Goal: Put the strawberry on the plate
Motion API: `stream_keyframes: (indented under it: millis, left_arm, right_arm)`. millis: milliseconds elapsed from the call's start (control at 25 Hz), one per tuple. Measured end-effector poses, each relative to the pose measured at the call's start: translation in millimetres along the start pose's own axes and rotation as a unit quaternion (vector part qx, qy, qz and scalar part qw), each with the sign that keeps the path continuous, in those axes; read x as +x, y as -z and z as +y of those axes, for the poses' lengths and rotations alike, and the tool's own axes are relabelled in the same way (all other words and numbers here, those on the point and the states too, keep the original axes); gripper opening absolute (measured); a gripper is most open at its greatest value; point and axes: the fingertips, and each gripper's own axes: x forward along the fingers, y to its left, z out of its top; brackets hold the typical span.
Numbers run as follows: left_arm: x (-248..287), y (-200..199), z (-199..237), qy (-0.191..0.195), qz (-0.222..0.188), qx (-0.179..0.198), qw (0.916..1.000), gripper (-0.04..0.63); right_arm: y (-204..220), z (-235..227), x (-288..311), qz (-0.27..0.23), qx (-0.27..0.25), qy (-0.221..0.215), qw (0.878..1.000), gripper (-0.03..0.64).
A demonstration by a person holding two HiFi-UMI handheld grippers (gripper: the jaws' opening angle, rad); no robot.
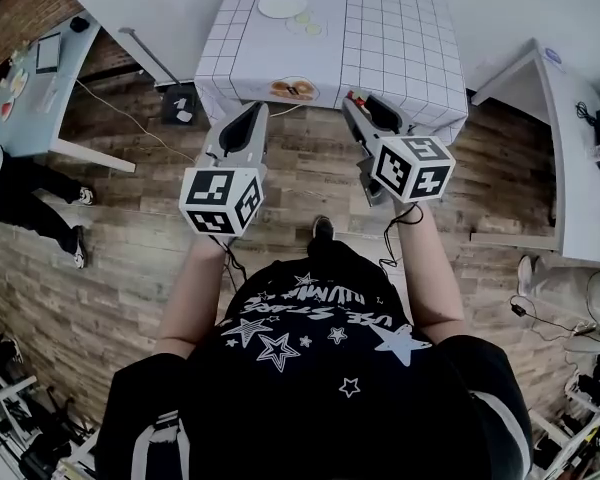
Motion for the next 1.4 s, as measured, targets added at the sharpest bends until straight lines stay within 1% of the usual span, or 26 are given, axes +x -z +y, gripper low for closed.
stream_keyframes:
  millis: [160, 320, 480, 640, 760, 880, 1080, 1400]
  left_arm:
    - [29.0, 2.5, -7.7, -0.005, 0.005, 0.004, 1.0, 0.008]
    - [31.8, 11.3, -10.1, -0.011, 0.006, 0.0, 0.9999, 0.009]
    - [36.9, 12.0, -7.8, -0.024, 0.003, -0.005, 0.9997, 0.009]
    - [44.0, 21.3, -16.4, -0.03, 0.005, -0.001, 0.9995, 0.008]
    - [48.8, 23.5, -12.8, -0.037, 0.009, -0.002, 0.9993, 0.009]
    - [52.9, 22.2, -6.9, -0.042, 0.01, -0.006, 0.9991, 0.008]
    - [69.4, 25.0, 1.9, -0.036, 0.013, -0.004, 0.9993, 0.008]
    - [113.8, 14.4, 41.7, -0.027, 0.008, -0.013, 0.9995, 0.008]
  right_arm:
    - [-0.1, -25.0, 9.1, 0.005, 0.0, -0.009, 1.0, 0.144]
    - [8.7, -26.7, 8.4, 0.011, -0.002, -0.019, 1.0, 0.144]
    - [7.2, -26.8, 18.9, 0.016, -0.006, -0.033, 0.999, 0.144]
    - [11.7, -31.9, 23.0, 0.009, -0.006, -0.05, 0.999, 0.144]
    - [13.9, -36.6, 28.0, 0.013, -0.003, -0.054, 0.998, 0.144]
    - [17.9, -41.7, 35.0, 0.022, 0.003, -0.054, 0.998, 0.144]
    - [16.3, -52.4, 48.6, 0.027, 0.003, -0.048, 0.998, 0.144]
    - [0.7, -76.8, 88.4, 0.035, 0.003, -0.025, 0.999, 0.144]
